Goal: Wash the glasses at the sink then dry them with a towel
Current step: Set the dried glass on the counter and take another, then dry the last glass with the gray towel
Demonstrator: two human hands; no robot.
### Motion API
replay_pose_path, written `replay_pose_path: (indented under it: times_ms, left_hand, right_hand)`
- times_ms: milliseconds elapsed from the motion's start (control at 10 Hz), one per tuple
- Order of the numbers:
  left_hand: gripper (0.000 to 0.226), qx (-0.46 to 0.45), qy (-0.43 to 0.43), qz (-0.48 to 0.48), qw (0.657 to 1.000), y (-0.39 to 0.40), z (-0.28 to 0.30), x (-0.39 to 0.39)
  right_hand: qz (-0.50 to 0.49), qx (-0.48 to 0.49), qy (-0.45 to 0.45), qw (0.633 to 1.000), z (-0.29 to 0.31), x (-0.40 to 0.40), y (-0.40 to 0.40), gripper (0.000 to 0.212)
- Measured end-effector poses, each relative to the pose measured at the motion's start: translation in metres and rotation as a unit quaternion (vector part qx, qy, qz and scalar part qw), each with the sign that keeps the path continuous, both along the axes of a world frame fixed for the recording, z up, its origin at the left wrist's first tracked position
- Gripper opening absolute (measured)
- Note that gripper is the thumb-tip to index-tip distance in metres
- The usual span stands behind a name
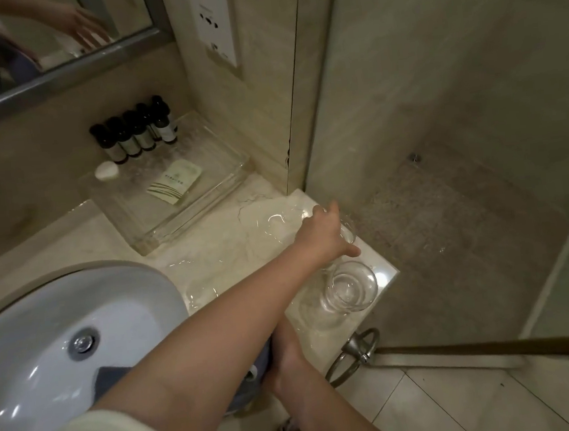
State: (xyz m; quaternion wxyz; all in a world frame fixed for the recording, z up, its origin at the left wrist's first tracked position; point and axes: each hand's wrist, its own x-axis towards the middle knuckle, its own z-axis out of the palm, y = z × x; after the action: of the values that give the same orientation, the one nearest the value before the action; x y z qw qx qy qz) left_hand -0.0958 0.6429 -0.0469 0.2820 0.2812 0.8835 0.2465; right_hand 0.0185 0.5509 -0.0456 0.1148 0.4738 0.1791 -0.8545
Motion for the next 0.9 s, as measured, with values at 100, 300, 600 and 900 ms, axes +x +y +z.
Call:
replay_pose_path:
  times_ms: [100, 300, 600, 900]
  left_hand:
    - [0.077, 0.026, 0.000, 0.028, 0.999, -0.002, -0.004, -0.003]
    - [0.073, 0.125, -0.028, 0.174, 0.976, -0.057, 0.017, -0.021]
    - [0.076, 0.359, -0.126, 0.438, 0.815, -0.219, 0.072, -0.009]
    - [0.055, 0.556, -0.154, 0.513, 0.636, -0.324, 0.101, 0.035]
  right_hand:
    - [0.010, 0.013, -0.012, 1.000, -0.014, 0.003, 0.002, 0.030]
    - [-0.001, 0.055, -0.028, 0.998, -0.029, -0.001, -0.001, 0.051]
    - [0.050, 0.190, 0.115, 0.974, 0.017, -0.021, -0.039, 0.034]
    - [0.077, 0.288, 0.293, 0.908, 0.069, -0.036, -0.092, 0.058]
